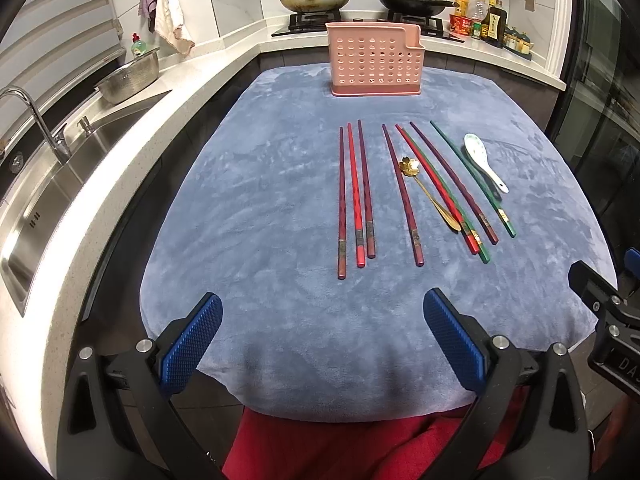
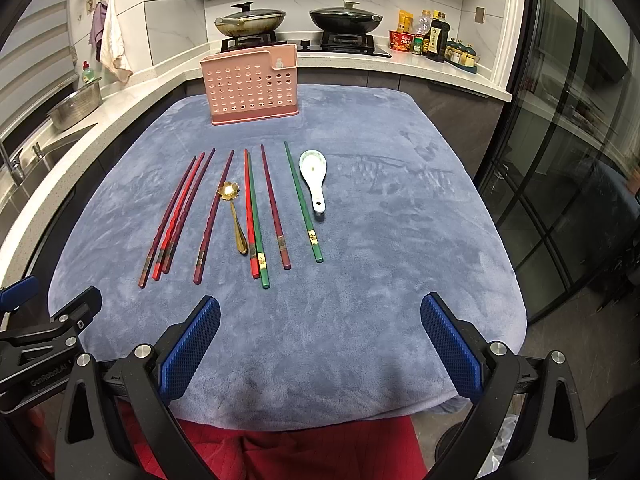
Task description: Organize utensils
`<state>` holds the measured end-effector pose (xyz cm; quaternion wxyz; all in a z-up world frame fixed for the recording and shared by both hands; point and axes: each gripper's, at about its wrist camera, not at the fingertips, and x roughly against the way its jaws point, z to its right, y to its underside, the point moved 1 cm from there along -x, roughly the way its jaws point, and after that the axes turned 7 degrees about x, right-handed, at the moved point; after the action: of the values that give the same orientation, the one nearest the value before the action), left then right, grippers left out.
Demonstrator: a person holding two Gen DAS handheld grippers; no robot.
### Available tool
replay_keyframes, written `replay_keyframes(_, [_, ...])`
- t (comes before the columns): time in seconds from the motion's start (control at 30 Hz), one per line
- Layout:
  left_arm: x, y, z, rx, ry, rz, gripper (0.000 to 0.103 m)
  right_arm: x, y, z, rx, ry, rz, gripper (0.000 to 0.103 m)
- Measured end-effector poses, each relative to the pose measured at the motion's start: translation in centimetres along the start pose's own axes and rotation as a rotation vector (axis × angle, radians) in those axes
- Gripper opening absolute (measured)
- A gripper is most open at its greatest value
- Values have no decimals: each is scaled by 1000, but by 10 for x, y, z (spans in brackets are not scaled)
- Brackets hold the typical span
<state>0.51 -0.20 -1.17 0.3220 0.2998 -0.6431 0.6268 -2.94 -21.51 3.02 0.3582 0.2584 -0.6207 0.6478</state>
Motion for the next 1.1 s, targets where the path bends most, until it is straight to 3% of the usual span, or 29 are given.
replay_keyframes(1.1, [1,1,-1,5,-4,12,96,0,1,0,1,0,-1,96])
